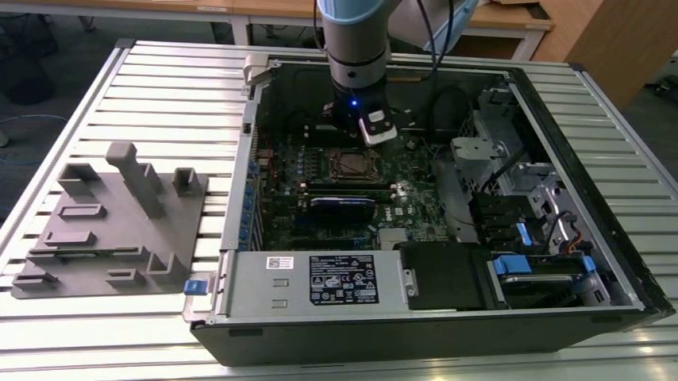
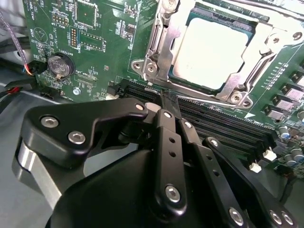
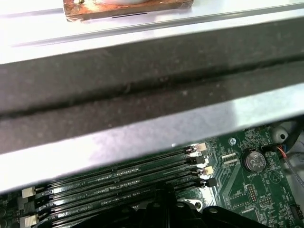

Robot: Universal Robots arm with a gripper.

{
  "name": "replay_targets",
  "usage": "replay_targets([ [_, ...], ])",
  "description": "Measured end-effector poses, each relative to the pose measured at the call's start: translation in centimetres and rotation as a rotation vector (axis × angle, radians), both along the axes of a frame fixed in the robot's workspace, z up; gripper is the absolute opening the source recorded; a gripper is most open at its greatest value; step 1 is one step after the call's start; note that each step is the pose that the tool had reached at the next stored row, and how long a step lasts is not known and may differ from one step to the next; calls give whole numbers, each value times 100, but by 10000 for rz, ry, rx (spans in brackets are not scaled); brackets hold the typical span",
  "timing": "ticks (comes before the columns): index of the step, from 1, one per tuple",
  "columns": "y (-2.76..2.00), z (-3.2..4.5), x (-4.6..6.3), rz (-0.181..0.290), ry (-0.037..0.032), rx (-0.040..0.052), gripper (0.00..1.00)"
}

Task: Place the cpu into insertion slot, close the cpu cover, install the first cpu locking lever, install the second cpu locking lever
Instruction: 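Install the first cpu locking lever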

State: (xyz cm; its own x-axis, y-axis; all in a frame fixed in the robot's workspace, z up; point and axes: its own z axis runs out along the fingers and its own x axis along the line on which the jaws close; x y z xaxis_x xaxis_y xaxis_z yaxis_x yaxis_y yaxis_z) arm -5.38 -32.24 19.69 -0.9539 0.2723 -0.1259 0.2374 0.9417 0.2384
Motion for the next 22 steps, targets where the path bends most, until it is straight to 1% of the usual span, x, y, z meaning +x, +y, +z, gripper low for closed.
replay_targets([
  [11,4,-4,-2,-272,0,0,10],
  [18,11,-8,-2,-691,0,0,10],
  [22,24,-8,-4,-880,1,0,10],
])
